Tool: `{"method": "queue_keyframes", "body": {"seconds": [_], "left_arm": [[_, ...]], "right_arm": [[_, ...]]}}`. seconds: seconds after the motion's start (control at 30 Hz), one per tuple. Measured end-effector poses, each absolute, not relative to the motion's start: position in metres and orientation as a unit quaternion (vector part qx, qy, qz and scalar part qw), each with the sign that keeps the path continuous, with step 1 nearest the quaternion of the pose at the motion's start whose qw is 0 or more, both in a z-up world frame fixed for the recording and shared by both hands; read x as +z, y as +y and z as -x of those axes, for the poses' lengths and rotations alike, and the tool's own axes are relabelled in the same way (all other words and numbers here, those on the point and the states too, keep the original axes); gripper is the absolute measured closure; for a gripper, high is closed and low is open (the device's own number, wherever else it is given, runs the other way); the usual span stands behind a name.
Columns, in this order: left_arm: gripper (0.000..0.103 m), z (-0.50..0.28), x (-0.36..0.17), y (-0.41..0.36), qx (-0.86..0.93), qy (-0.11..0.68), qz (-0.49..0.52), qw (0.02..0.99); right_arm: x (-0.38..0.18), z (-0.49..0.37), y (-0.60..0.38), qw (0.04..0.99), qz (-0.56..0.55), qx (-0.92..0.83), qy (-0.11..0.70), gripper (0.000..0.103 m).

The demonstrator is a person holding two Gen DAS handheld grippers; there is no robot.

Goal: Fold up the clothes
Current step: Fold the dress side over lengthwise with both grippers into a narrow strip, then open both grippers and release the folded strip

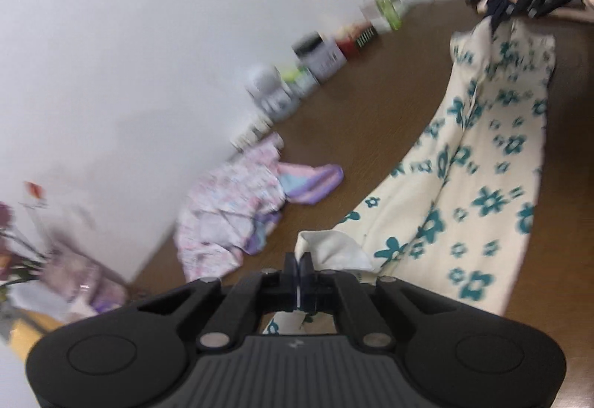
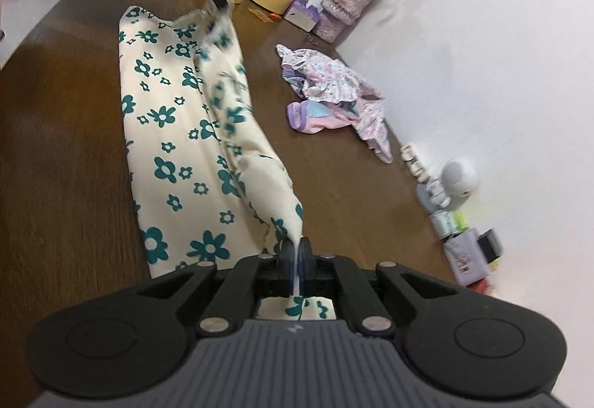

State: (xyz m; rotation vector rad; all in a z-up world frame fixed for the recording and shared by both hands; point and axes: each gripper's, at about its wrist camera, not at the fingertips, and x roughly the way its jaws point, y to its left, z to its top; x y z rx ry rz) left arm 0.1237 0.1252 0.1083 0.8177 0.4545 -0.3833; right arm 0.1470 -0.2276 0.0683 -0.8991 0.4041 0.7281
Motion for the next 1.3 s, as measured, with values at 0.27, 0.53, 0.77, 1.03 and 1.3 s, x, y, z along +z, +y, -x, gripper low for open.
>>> {"method": "queue_keyframes", "body": {"seconds": [0.27,0.53,0.77,1.03,1.3], "left_arm": [[0.103,-0.07,0.076,0.12,-0.164,0.237,-0.348,0.892],[0.103,-0.065,0.038,0.12,-0.151,0.271,-0.327,0.893],[0.103,-0.062,0.034,0.125,-0.144,0.28,-0.31,0.897],[0.096,-0.057,0.035,0.137,-0.15,0.294,-0.266,0.906],[0.074,-0.047,0.081,0.168,-0.14,0.251,-0.164,0.944]], "right_arm": [[0.06,-0.117,-0.227,0.822,0.427,0.334,0.174,0.102],[0.029,-0.107,-0.232,0.808,0.462,0.313,0.19,0.102],[0.011,-0.103,-0.234,0.796,0.492,0.296,0.191,0.102],[0.008,-0.099,-0.236,0.802,0.484,0.294,0.192,0.098],[0.063,-0.091,-0.269,0.871,0.318,0.312,0.208,0.073]]}}
